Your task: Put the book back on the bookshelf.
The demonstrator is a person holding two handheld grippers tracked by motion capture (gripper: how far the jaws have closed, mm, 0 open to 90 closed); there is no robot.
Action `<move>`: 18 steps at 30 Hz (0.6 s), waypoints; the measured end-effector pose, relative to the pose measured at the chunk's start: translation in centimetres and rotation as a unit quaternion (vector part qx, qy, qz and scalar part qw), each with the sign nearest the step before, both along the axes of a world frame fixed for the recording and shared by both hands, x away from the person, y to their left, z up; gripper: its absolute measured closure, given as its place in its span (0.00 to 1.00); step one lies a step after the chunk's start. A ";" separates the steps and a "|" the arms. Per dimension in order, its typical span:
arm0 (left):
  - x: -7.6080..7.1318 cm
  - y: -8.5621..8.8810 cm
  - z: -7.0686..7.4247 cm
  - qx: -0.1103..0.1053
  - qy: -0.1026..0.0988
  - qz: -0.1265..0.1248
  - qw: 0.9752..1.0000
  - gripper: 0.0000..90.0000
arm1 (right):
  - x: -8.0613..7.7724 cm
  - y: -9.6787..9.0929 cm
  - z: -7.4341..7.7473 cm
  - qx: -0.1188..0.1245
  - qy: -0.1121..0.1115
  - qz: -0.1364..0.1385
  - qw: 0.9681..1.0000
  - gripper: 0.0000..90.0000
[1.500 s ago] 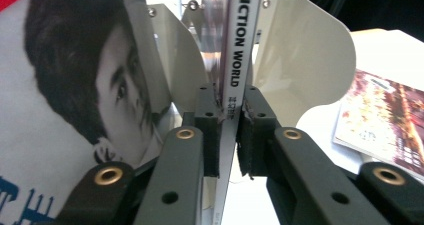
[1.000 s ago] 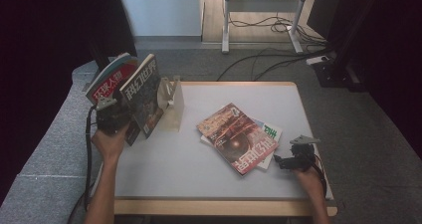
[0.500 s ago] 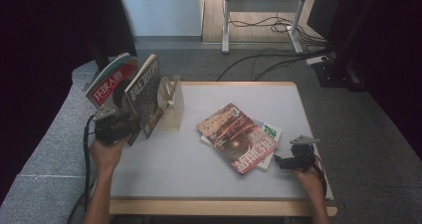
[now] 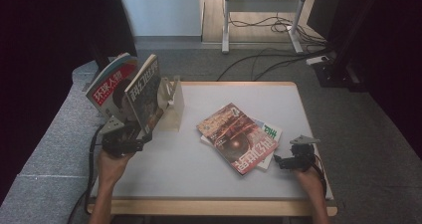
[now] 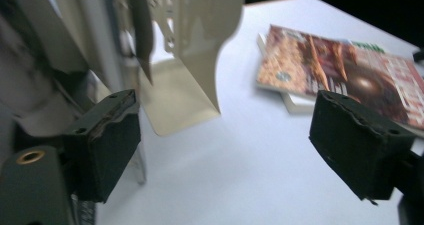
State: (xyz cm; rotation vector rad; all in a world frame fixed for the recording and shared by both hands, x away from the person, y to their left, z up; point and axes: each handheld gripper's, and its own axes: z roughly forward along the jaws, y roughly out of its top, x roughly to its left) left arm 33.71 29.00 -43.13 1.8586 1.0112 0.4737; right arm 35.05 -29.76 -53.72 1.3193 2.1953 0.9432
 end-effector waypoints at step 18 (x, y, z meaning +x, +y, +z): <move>0.1 -4.3 -6.8 0.083 0.062 -0.059 0.993 0.00 | 0.0 0.0 0.0 0.000 0.000 0.000 1.000 0.00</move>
